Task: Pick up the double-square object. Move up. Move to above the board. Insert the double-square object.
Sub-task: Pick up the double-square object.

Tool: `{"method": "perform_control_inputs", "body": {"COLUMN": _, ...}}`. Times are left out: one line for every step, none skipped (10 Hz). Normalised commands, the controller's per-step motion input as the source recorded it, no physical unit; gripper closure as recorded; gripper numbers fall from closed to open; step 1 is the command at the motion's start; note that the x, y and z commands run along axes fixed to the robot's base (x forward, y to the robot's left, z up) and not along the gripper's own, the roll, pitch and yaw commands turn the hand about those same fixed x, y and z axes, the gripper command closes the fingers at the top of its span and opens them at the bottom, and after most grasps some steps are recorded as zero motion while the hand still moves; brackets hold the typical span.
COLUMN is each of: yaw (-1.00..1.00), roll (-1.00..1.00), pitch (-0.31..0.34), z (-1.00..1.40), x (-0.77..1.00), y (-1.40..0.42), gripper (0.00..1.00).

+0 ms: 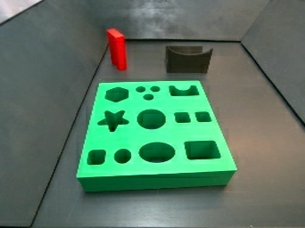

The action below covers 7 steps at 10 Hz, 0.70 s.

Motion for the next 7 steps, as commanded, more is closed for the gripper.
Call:
{"method": "perform_control_inputs", "body": {"yaw": 0.0, "roll": 0.0, "pitch": 0.0, "z": 0.0, "x": 0.0, "y": -0.05, "gripper": 0.0}}
{"method": "perform_control_inputs", "body": {"yaw": -0.12, "roll": 0.01, "pitch": -0.201, "z": -0.04, "x": -0.6, "y": -0.21, "gripper": 0.0}}
{"method": "perform_control_inputs", "body": {"yaw": 0.04, "roll": 0.0, "pitch": -0.18, "z": -0.2, "x": -0.79, "y": -0.22, "gripper": 0.0}}
{"method": "perform_control_inputs", "body": {"yaw": 0.25, "roll": 0.0, "pitch": -0.151, "z": -0.32, "x": -0.85, "y": -0.3, "gripper": 0.0}}
{"method": "perform_control_inputs", "body": {"yaw": 0.37, "roll": 0.03, "pitch": -0.146, "z": -0.41, "x": -0.77, "y": -0.35, "gripper": 0.0}}
{"method": "perform_control_inputs", "body": {"yaw": 0.4, "roll": 0.0, "pitch": -0.179, "z": -0.33, "x": -0.67, "y": -0.22, "gripper": 0.0}}
{"method": "perform_control_inputs", "body": {"yaw": 0.39, "roll": 0.08, "pitch": -0.124, "z": -0.37, "x": -0.56, "y": -0.2, "gripper": 0.0}}
